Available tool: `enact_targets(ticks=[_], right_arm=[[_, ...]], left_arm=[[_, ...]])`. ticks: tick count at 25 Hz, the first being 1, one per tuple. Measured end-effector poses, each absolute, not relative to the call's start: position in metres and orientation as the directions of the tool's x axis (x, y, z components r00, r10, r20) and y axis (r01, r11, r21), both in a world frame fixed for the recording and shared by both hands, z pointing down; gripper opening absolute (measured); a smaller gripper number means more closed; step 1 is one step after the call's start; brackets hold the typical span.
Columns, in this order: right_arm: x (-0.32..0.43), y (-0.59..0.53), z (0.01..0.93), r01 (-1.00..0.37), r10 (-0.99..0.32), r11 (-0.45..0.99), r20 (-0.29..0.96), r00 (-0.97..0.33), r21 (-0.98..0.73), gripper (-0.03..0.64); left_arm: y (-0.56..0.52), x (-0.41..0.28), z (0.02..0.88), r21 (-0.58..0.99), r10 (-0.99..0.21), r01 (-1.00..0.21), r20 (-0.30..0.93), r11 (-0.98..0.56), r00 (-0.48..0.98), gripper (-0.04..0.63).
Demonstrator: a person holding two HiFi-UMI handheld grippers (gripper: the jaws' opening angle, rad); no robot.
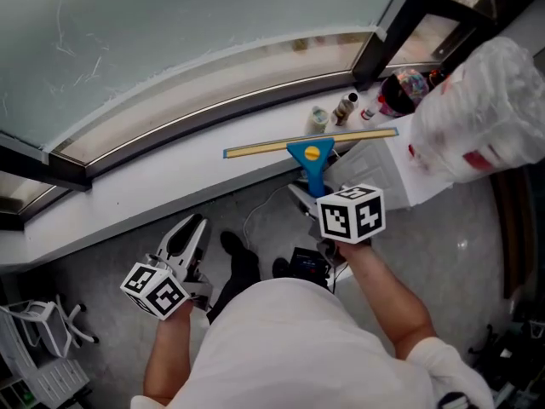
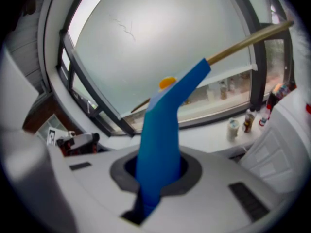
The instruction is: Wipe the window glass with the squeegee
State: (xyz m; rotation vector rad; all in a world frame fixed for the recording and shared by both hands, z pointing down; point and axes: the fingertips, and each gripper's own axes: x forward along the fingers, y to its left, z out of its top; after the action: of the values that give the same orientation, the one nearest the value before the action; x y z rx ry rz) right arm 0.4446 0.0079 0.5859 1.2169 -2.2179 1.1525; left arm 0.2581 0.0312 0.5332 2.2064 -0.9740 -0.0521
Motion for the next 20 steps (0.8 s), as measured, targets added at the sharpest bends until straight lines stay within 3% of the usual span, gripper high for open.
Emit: enact_targets(ticks=[13,20], right_arm=[[0.478,0.081,0.558,-0.820,-0.576,0.347,0.586,-0.569,-0.455,0.043],[0.460,0.108,0.544,-0.814,-0.586,0.374,0.568,-0.578,-0.444,0.043]], left_arm=[[0.116,0.277,0.515,0.591,-0.708,-0.672,0.226,-0.447,0.670,0.107],[0.144,0.258,0.505,0.563,-0.723,-0.689,0.217,-0.456,0.656,0.107]])
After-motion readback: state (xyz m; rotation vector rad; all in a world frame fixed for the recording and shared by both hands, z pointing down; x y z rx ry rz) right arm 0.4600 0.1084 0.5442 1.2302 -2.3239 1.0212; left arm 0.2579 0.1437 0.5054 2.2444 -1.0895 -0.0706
